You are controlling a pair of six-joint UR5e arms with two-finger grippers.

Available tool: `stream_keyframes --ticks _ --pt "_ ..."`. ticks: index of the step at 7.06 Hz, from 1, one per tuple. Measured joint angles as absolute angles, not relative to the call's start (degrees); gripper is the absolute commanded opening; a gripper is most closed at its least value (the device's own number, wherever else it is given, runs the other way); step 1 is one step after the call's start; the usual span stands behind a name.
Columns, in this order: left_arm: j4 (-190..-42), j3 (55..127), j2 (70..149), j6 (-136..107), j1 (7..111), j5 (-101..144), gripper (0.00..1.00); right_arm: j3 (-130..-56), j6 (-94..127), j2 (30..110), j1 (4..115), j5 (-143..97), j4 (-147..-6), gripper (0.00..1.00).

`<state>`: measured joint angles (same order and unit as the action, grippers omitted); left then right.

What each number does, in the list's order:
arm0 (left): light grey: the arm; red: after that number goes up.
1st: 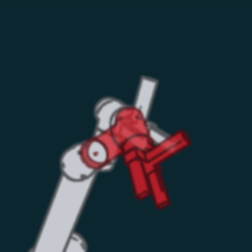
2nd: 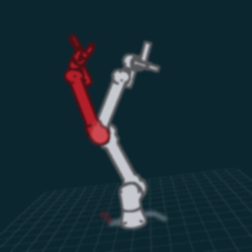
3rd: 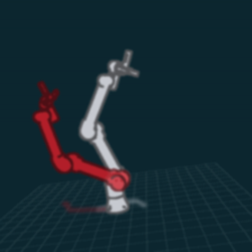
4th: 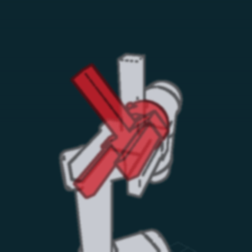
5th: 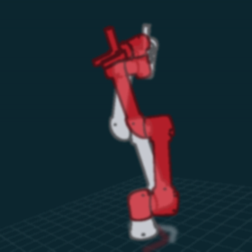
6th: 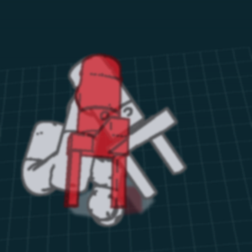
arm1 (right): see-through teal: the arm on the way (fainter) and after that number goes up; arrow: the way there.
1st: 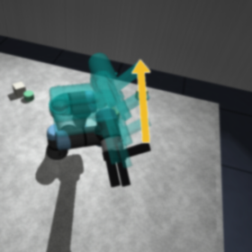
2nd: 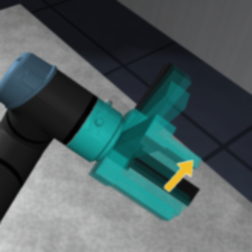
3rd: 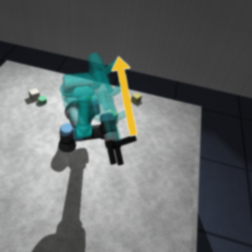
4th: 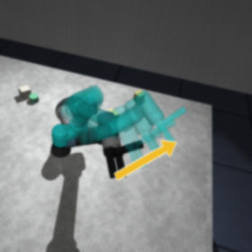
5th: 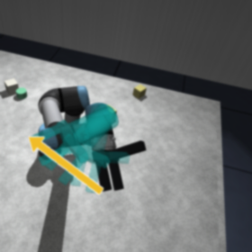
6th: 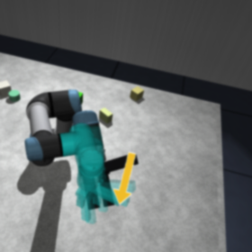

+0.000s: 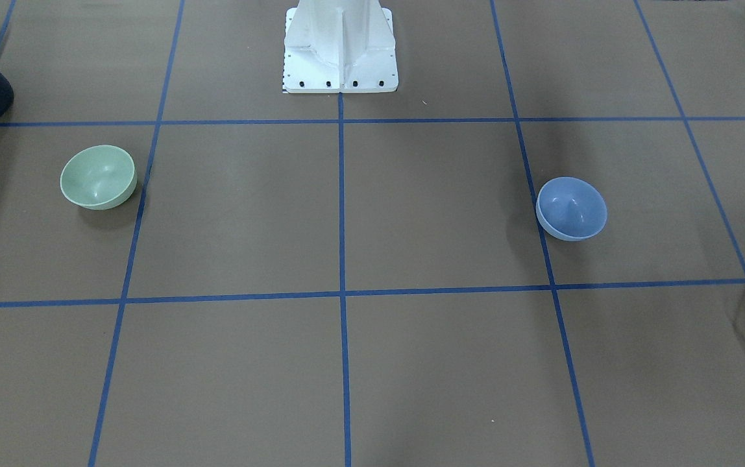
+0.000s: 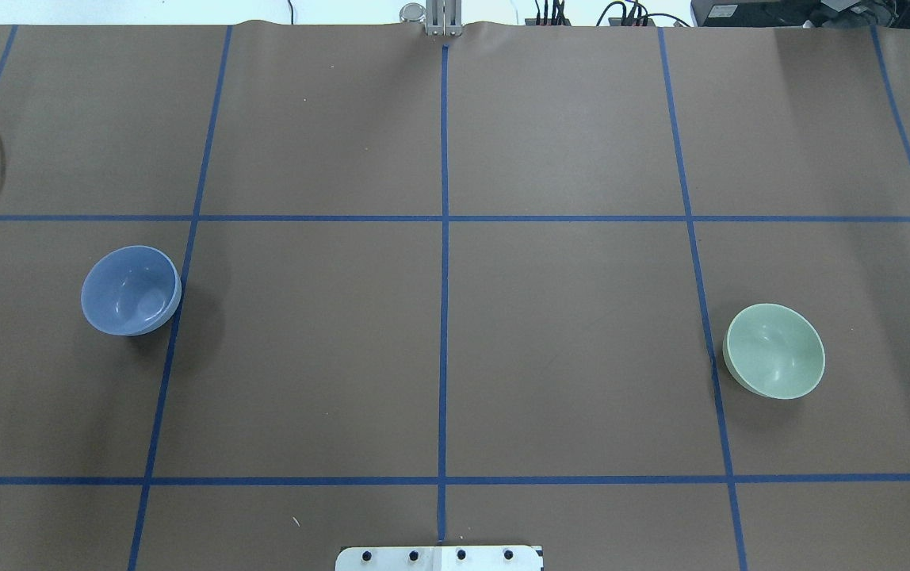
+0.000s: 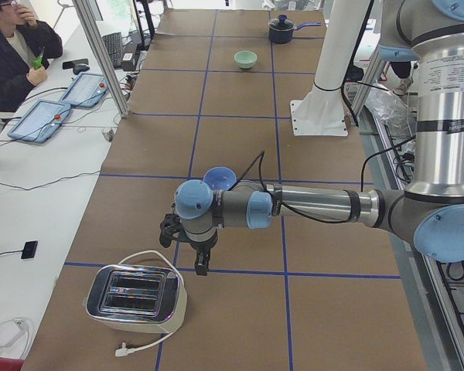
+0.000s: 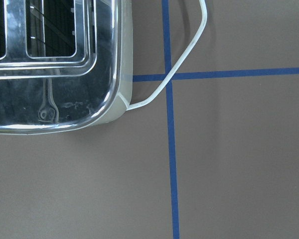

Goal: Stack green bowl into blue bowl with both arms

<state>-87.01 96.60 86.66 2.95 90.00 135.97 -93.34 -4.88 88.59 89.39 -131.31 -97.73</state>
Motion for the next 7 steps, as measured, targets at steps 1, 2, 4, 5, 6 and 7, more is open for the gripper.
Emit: stream_keyframes --ticks 1,2,4,5,6,7 --pt "-87.01 96.65 86.76 2.97 90.0 135.98 0.99 -93.35 -4.89 88.59 89.38 -131.33 -97.74 1.0" --pt "-87.03 96.98 86.96 3.01 90.0 136.03 0.99 -93.39 -4.88 88.59 89.38 -131.35 -97.63 1.0" --pt "-88.1 97.46 87.26 3.05 90.0 136.05 0.99 -93.37 -4.91 88.65 89.38 -131.36 -95.57 1.0" --pt "-88.84 97.38 87.29 2.94 90.0 136.05 0.99 -93.35 -4.91 88.65 89.38 -131.33 -94.27 1.0" --pt "-89.19 97.31 87.47 2.76 90.0 136.05 0.99 -93.41 -4.81 88.58 89.38 -131.35 -93.58 1.0" --pt "-89.6 97.17 88.15 2.68 89.98 136.06 0.99 -93.61 -4.61 88.43 89.38 -131.45 -93.25 1.0"
